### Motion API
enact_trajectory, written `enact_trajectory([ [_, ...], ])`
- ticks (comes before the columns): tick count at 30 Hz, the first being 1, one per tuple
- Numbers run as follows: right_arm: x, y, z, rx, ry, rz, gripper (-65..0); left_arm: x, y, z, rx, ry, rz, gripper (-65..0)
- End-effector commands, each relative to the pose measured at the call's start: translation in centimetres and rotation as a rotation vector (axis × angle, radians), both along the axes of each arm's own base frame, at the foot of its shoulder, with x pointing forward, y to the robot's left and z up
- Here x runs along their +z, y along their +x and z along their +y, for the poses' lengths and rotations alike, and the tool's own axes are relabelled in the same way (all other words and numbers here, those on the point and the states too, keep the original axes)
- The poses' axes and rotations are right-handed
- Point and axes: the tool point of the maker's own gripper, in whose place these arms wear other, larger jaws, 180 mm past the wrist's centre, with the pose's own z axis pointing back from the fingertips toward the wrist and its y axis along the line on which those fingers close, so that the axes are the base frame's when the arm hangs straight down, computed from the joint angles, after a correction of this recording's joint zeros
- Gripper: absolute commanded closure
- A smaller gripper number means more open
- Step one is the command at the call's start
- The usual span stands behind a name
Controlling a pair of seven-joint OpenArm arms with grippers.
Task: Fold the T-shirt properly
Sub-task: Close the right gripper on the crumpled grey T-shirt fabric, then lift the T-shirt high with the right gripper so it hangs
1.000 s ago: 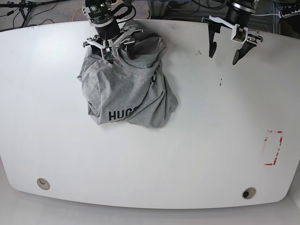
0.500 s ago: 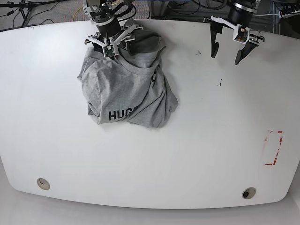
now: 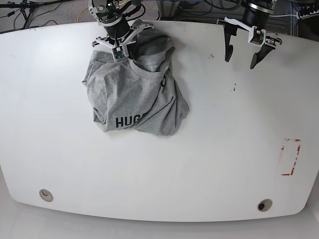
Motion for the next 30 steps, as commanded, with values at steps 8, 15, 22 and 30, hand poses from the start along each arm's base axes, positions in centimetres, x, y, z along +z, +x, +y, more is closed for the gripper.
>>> enact_trajectory([
  [8,3.7,1.8,0.2,0.005,0.018,-0.117,-0.3,0.8,0.0,0.0,-0.003,-0.004,-0.03,-41.4],
  [15,5.7,3.8,0.5,0.01,0.026,-0.194,-0.3,-0.9,-0.4,-0.3,-0.011,-0.001,0.045,-41.4],
  [22,8.3,7.6,0.6,0.012,0.027,-0.309,-0.3,-2.2,-0.3,-2.0,-0.064,-0.008,0.113,-41.4],
  [30,10.7,10.7,1.1,0.024,0.034,-0.403,-0.5,-2.5,-0.2,-3.6,-0.118,-0.02,0.133,-41.5],
])
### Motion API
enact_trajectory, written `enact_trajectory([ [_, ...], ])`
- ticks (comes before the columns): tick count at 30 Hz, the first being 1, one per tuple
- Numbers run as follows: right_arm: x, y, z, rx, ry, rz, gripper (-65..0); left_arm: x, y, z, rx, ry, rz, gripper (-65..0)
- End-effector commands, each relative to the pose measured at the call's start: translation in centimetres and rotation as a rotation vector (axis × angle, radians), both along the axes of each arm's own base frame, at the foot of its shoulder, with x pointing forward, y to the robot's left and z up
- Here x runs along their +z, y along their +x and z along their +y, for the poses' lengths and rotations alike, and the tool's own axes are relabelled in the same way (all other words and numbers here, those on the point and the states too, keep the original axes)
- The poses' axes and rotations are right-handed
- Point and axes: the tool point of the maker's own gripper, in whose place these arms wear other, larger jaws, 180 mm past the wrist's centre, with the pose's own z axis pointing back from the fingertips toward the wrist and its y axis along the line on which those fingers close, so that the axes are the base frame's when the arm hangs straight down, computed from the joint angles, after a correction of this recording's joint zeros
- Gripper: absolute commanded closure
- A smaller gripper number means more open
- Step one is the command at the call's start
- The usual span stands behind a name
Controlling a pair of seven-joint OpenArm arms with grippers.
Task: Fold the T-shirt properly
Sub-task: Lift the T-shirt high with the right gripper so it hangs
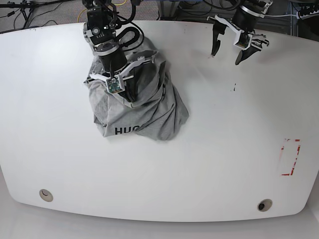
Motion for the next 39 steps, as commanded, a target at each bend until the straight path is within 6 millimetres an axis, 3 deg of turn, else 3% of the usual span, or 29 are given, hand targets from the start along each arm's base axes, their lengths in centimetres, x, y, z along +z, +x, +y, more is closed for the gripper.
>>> enact_trajectory([
  [1,2.0,1.0,0.5,0.015,0.018,-0.071,-0.5,0.9,0.3,-0.6,-0.013,-0.02,-0.032,-41.5],
  [4,2.9,1.9,0.7,0.019,0.021,-0.105,-0.5,0.7,0.3,-1.2,-0.025,-0.028,-0.024,-41.7],
  [17,8.9,6.5,3.2,0.078,0.047,-0.295,-0.5,1.0,1.8,-7.0,-0.148,-0.115,-0.017,-42.1],
  [24,12.3,8.4,4.4,0.112,0.05,-0.396,-0.5,1.7,3.4,-9.6,-0.21,-0.131,-0.029,-42.1],
  [32,16.8,10.4,5.1,0.136,0.047,-0.523,-0.5,2.4,6.2,-10.7,-0.206,-0.147,-0.079,-42.1],
  [39,20.7,11.8,5.1,0.14,0.037,-0.627,-0.6,0.6,7.7,-11.4,-0.196,-0.155,-0.054,-42.1],
])
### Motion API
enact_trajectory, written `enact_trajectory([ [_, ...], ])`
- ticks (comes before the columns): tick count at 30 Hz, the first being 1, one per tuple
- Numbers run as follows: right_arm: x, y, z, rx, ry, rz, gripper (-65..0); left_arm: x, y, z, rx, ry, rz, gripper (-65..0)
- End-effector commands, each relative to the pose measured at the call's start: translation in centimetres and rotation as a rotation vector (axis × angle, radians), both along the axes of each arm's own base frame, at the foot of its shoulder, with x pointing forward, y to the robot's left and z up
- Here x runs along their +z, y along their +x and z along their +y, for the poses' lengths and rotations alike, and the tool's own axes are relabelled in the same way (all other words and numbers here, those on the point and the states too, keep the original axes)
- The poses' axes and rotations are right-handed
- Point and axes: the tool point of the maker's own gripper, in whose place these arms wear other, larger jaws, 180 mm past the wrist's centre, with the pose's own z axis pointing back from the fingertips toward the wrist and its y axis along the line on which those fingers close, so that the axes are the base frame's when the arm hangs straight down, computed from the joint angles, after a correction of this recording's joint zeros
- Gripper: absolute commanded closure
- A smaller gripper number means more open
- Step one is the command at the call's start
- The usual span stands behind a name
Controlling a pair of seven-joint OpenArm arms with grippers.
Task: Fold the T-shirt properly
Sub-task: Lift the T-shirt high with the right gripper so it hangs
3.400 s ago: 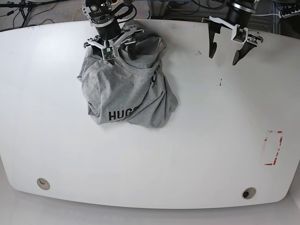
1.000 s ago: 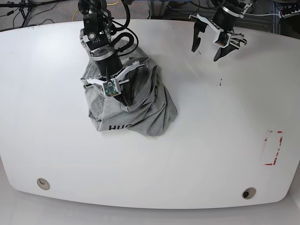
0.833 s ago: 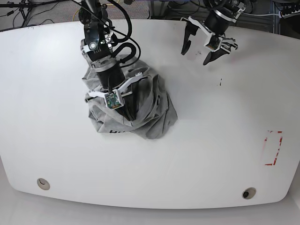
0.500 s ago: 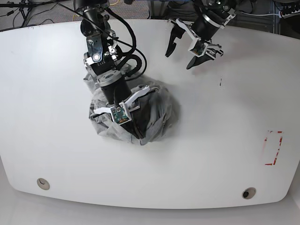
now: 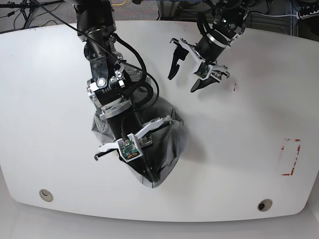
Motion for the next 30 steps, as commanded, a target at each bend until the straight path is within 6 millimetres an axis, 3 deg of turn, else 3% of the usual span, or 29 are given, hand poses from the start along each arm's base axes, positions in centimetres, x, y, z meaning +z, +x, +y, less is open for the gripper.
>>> enact_trajectory([
  [1,3.9,0.4,-0.1,0.006,0.021,-0.117,-0.6,-0.1,0.5,-0.7,-0.002,-0.028,-0.005,-42.1],
  [13,10.1,2.5,-0.9,-0.012,-0.046,-0.248,-0.6,-3.5,1.5,-2.2,0.01,-0.122,0.108,-42.1],
  [19,13.3,2.8,-1.4,-0.02,-0.072,-0.334,-0.6,-3.4,2.3,-3.3,0.007,-0.213,0.144,-41.7],
  [30,19.6,2.8,-1.3,-0.022,-0.119,-0.475,-0.8,-3.5,2.4,-3.5,0.011,-0.239,0.157,-41.7],
])
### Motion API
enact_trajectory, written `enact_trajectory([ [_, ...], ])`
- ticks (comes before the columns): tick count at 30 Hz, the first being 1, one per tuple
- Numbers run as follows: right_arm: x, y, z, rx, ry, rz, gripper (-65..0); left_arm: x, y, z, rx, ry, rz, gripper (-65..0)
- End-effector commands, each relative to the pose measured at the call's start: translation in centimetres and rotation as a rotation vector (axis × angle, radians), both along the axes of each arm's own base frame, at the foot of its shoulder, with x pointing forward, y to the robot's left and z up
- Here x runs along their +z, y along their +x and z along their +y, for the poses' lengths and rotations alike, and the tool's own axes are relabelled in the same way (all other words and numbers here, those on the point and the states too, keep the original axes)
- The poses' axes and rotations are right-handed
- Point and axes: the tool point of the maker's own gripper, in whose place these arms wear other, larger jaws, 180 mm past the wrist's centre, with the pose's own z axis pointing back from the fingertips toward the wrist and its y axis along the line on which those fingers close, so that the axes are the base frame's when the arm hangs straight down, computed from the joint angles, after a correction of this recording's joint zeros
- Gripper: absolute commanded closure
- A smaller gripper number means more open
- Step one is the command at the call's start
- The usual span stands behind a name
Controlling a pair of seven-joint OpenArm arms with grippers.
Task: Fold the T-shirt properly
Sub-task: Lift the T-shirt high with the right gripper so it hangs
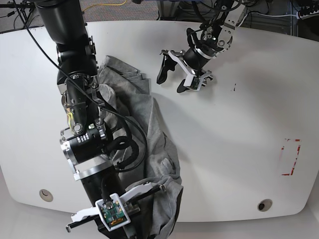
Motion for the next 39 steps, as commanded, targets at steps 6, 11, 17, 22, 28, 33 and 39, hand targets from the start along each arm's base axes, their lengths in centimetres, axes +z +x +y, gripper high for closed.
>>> enact_trajectory([
  [6,5.8,-0.9,0.5,0.007,-0.054,-0.125,-0.8,1.7,1.2,-0.4,0.004,-0.038,-0.052,-41.8],
  [11,8.0,-1.4,0.9,0.014,-0.066,-0.177,-0.8,0.5,1.0,-0.3,0.005,-0.027,-0.025,-41.9],
  [17,10.2,-2.1,1.4,0.018,-0.081,-0.233,-0.8,0.1,1.7,-1.8,-0.036,-0.027,-0.023,-41.9],
  [22,11.3,-2.1,1.3,-0.002,-0.09,-0.229,-0.8,-0.6,1.1,-3.0,-0.071,-0.027,-0.003,-41.9],
  [28,12.5,-2.5,1.3,-0.004,-0.09,-0.257,-0.8,0.4,2.1,-4.4,-0.071,-0.057,-0.026,-41.9],
  [33,13.2,-2.7,1.2,-0.006,-0.091,-0.274,-0.8,-0.7,2.2,-4.5,-0.063,-0.05,0.003,-41.9],
  [39,13.3,-2.8,1.2,-0.006,-0.091,-0.278,-0.8,-0.5,3.2,-5.2,-0.056,-0.061,0.001,-41.8],
])
